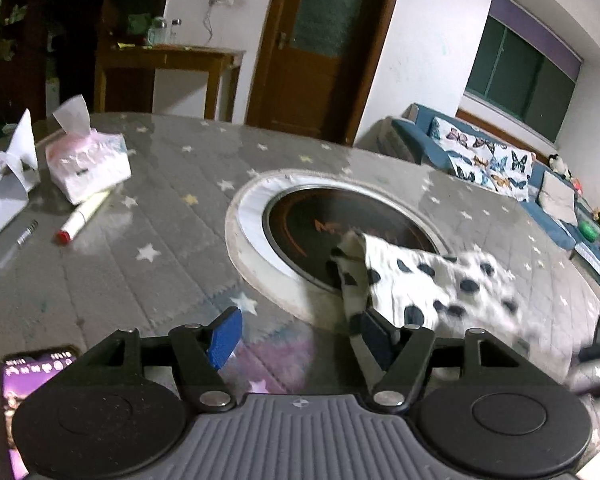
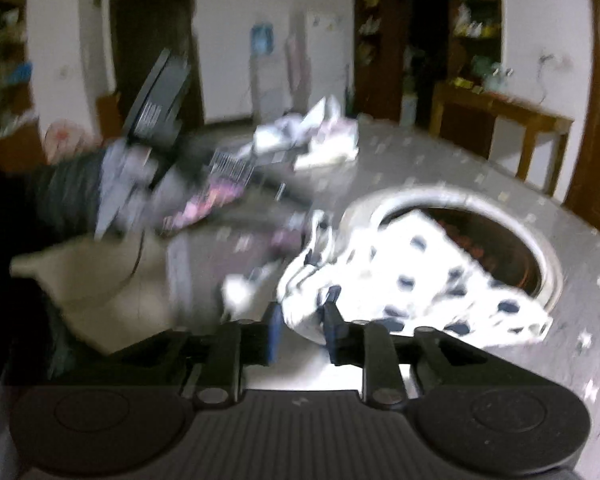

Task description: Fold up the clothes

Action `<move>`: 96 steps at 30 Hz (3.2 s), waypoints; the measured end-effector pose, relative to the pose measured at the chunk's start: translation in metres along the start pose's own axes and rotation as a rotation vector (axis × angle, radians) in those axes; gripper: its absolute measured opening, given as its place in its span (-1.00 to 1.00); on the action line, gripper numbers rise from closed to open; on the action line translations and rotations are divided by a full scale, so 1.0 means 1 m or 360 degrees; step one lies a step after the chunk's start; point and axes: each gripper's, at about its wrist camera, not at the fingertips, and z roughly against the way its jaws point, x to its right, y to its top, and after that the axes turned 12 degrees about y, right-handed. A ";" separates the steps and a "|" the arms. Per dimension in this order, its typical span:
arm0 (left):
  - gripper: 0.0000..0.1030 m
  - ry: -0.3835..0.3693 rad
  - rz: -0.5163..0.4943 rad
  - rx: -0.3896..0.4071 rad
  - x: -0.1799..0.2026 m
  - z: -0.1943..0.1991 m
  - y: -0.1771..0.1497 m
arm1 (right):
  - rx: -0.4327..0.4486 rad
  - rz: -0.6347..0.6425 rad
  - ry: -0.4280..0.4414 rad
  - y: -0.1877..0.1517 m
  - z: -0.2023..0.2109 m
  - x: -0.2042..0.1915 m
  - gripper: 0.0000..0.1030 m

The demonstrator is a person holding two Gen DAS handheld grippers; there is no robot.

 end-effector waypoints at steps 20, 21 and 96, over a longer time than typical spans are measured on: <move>0.34 -0.0340 -0.0151 0.0074 0.057 0.012 0.010 | -0.0008 -0.0197 0.0047 0.003 -0.051 0.008 -0.36; 0.34 -0.0337 -0.0151 0.0069 0.059 0.010 0.011 | -0.0013 -0.0194 0.0035 0.001 -0.051 0.006 -0.36; -0.89 -0.0743 0.0224 -0.0291 0.008 0.033 -0.020 | 0.0001 0.0166 -0.0286 0.016 -0.059 -0.040 -0.72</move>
